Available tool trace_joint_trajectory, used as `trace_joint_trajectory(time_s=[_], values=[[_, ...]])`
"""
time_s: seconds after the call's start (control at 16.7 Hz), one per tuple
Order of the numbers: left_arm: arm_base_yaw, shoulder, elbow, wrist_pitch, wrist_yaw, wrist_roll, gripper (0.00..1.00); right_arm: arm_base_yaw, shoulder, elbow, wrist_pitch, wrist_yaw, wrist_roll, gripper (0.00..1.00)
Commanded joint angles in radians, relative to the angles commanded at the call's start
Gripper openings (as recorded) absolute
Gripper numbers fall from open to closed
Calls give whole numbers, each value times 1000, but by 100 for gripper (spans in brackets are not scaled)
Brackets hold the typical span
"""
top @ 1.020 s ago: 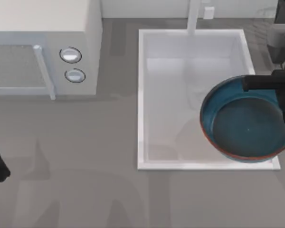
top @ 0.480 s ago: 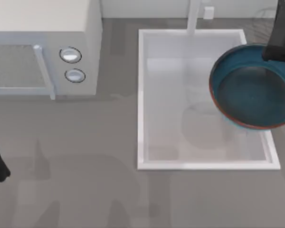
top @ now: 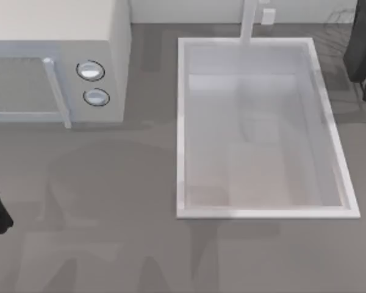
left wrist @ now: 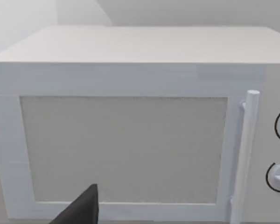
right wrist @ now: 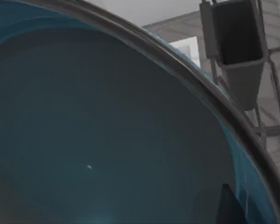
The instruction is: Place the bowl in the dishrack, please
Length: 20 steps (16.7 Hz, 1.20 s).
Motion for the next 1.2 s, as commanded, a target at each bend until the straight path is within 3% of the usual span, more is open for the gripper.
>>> trace_joint_trajectory(time_s=[0.3,0.54,1.02,1.2], values=[[0,0,0,0,0,0,100,-313,-171,-130,408,-183,-139,0],[0,0,0,0,0,0,100,-464,-268,-184,575,-277,-199,0],[0,0,0,0,0,0,100,-474,-265,-187,604,-283,-204,0],[0,0,0,0,0,0,100,-441,-168,-195,701,-251,-204,0]])
